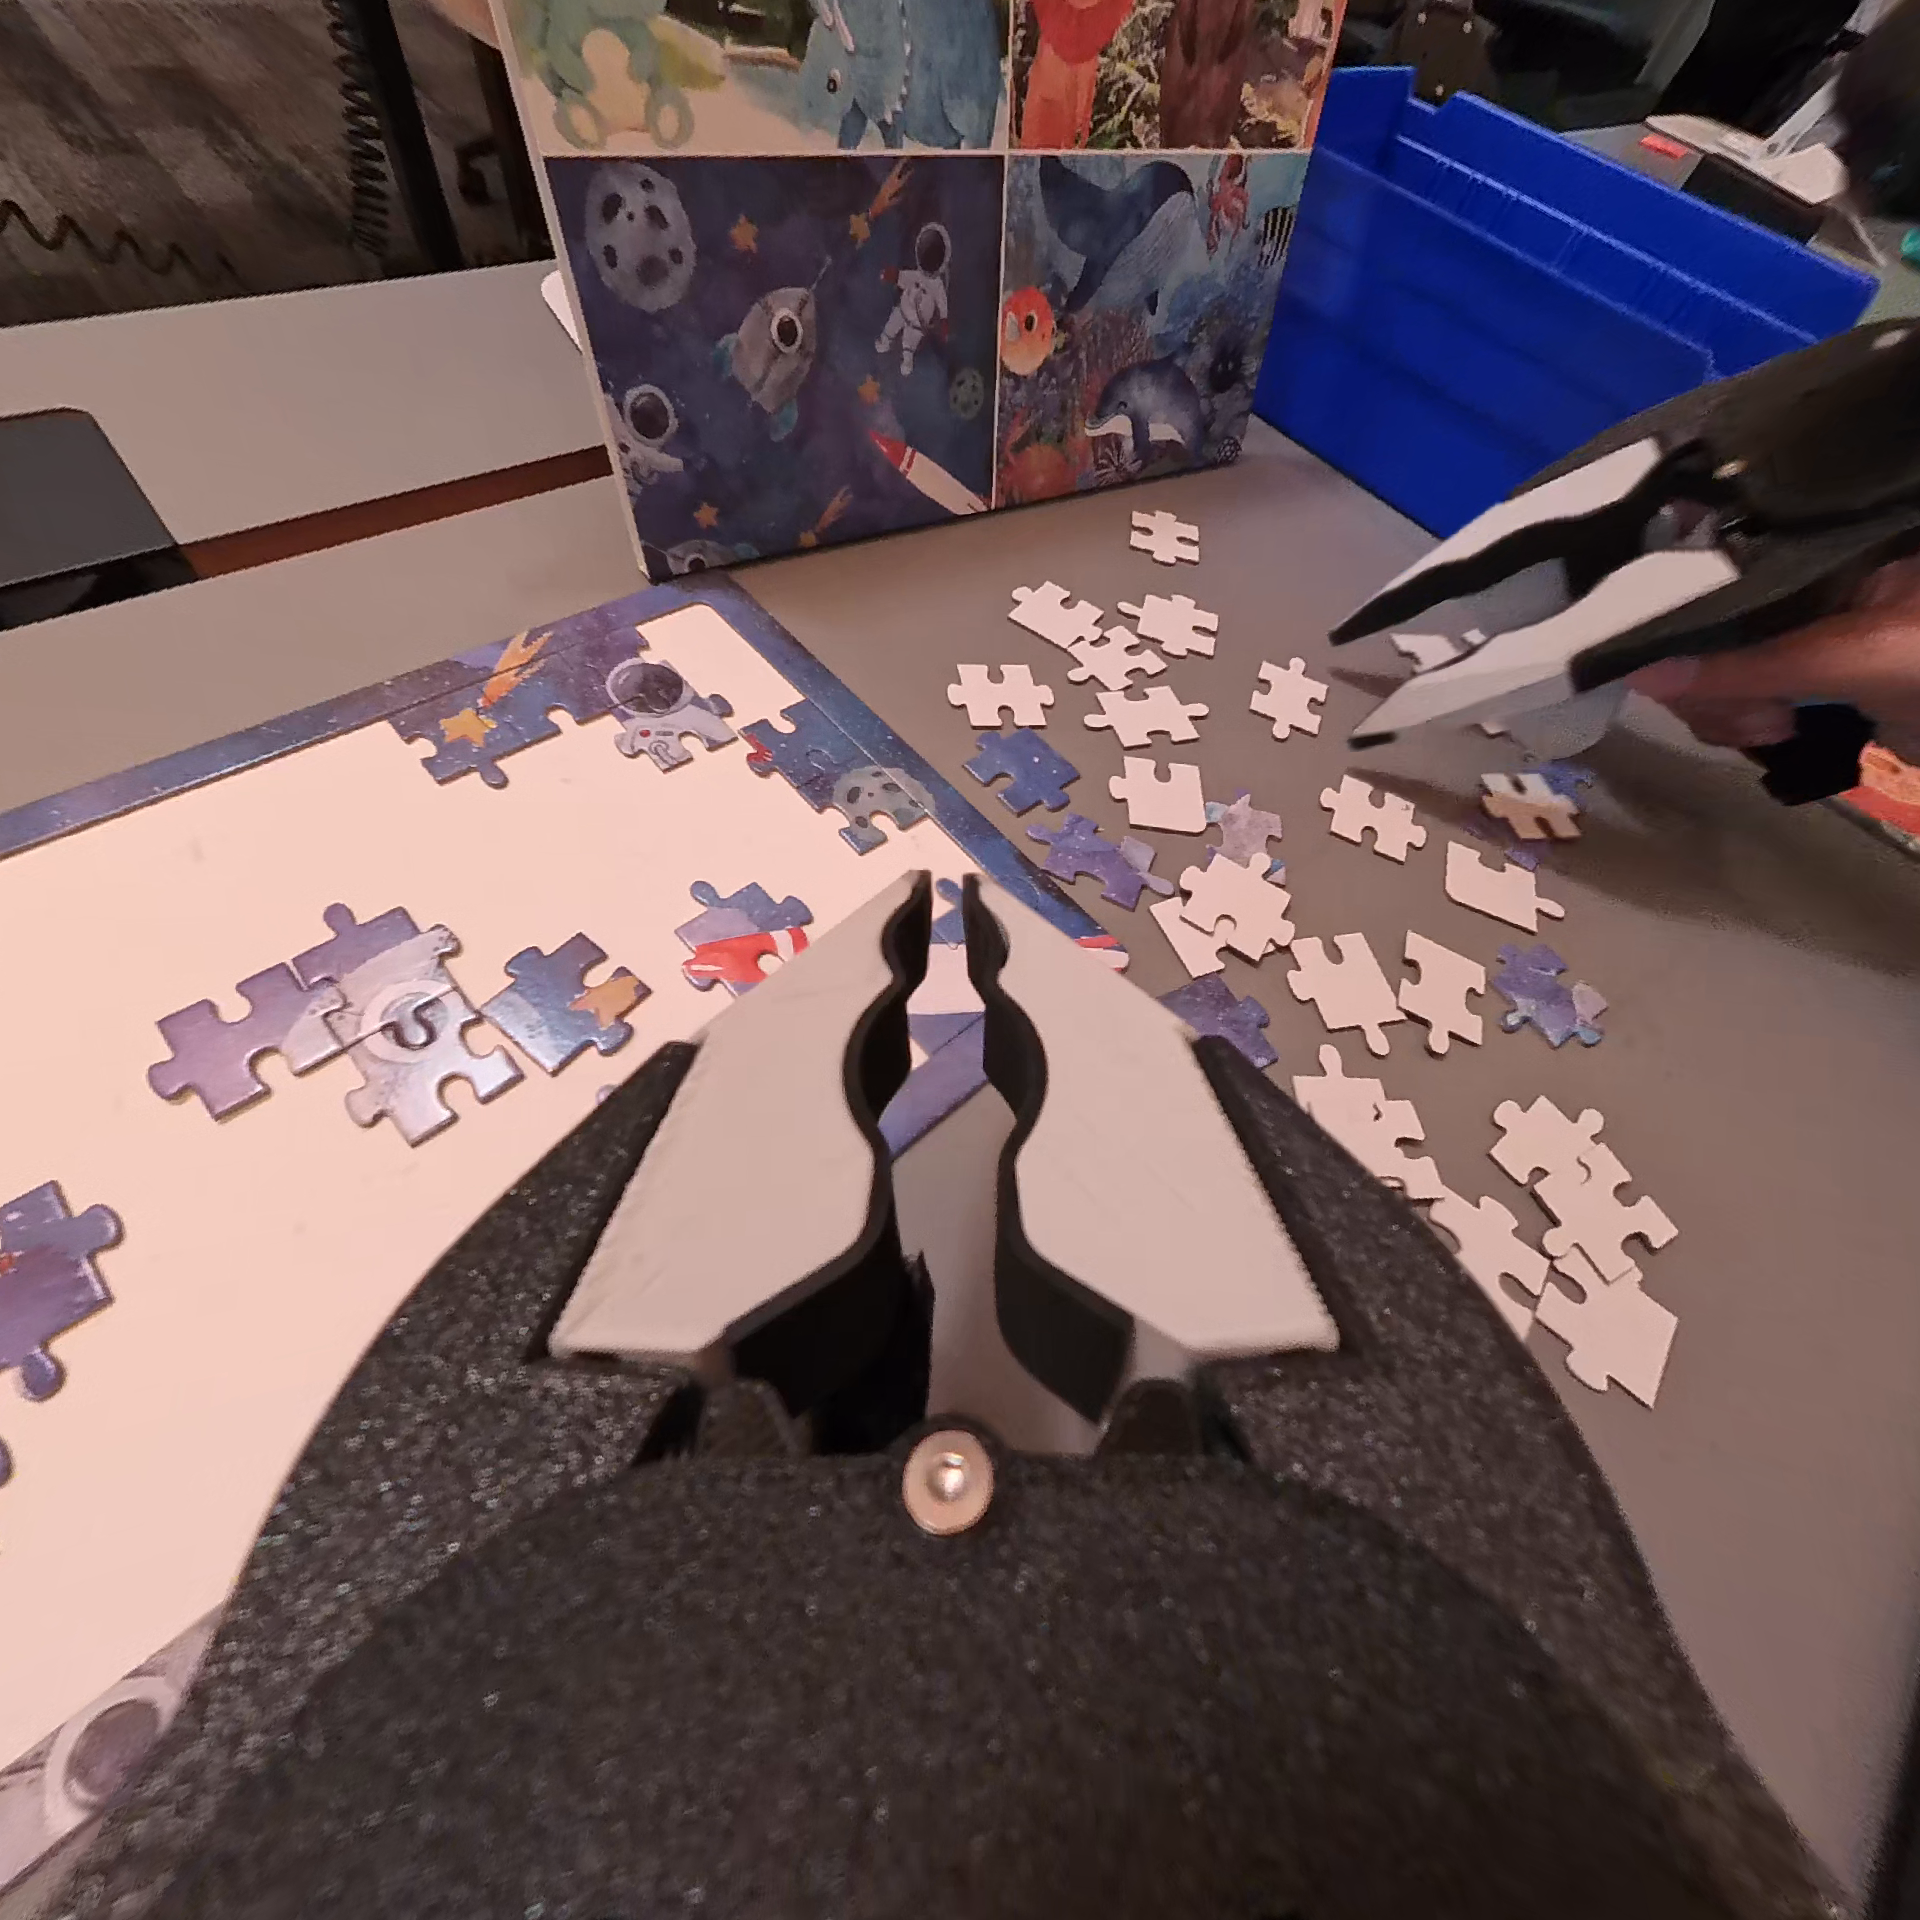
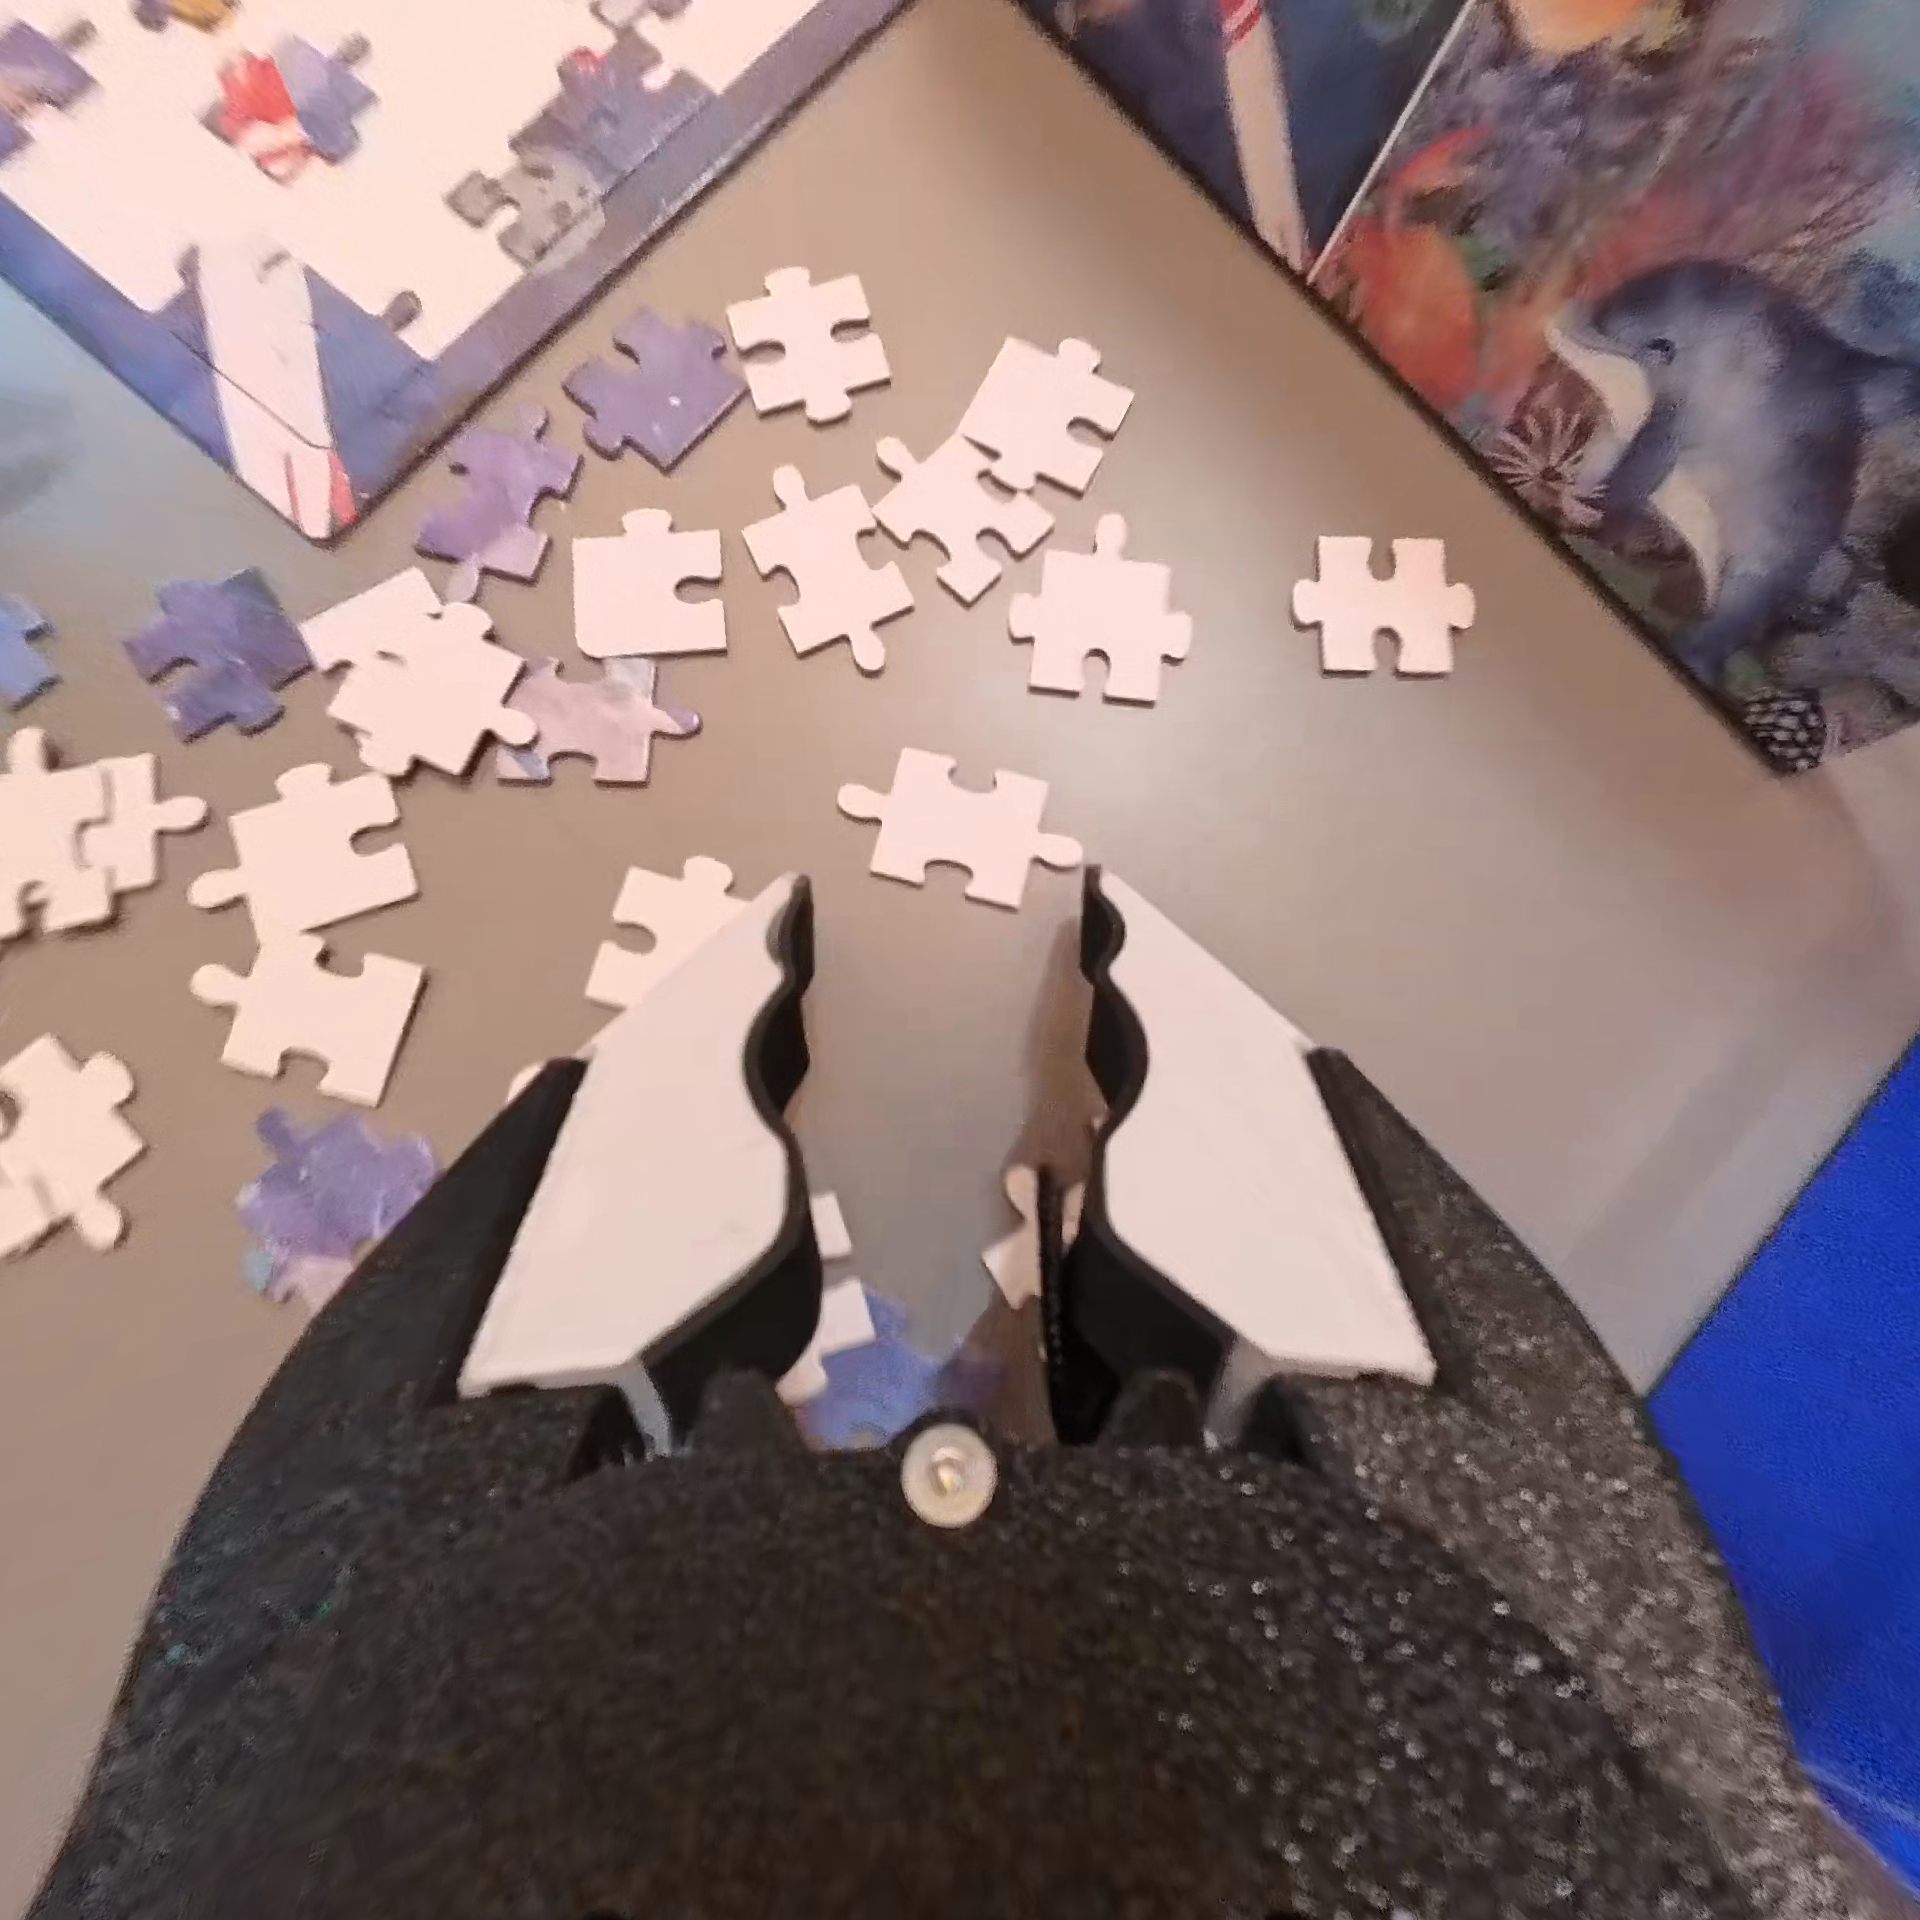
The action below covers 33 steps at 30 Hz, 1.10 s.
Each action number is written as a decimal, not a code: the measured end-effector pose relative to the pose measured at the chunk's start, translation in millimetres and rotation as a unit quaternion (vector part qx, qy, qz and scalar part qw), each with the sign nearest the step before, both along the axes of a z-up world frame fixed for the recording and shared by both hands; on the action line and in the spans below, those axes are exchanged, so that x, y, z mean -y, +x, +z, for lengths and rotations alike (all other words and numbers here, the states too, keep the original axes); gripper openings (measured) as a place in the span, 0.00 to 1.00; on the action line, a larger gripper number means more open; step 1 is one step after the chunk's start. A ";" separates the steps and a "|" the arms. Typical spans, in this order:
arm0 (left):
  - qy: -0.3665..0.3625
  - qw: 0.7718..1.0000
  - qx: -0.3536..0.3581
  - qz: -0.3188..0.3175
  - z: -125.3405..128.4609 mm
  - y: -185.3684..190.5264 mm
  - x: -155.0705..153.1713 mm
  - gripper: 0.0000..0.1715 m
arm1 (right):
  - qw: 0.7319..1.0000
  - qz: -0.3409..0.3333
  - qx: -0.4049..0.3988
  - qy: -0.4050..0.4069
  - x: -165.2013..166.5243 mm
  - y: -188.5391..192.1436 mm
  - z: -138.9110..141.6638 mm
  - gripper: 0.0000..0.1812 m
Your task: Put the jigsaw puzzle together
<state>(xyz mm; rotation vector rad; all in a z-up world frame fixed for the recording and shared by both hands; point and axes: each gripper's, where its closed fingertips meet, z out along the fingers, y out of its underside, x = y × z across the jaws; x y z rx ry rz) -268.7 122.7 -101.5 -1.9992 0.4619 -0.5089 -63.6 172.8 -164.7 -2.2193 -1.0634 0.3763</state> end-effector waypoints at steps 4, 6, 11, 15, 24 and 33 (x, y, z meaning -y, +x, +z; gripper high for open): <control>-0.001 1.000 -0.010 -0.008 -2.0 5.3 3.7 0.03 | 0.996 -0.077 -0.027 -0.027 -5.7 -6.6 0.2 0.24; 0.002 1.000 -0.015 -0.010 -1.8 6.1 4.5 0.03 | 0.994 -0.105 0.003 0.006 -8.4 4.4 3.8 0.23; -0.005 1.000 -0.012 -0.013 -3.2 6.7 4.5 0.03 | 0.993 -0.119 -0.014 -0.015 -6.8 0.0 -1.9 0.24; -0.013 1.000 -0.017 -0.016 -8.4 8.2 5.1 0.03 | 0.993 -0.113 0.002 -0.018 -6.0 -0.4 -9.9 0.23; -0.011 0.999 -0.022 -0.023 -10.9 11.9 5.2 0.03 | 0.991 -0.073 -0.085 -0.067 3.4 -13.2 -1.1 0.17; 0.107 0.941 0.258 -0.193 98.7 53.2 56.6 0.22 | 0.724 0.185 -0.597 -0.292 87.7 -79.0 173.4 0.17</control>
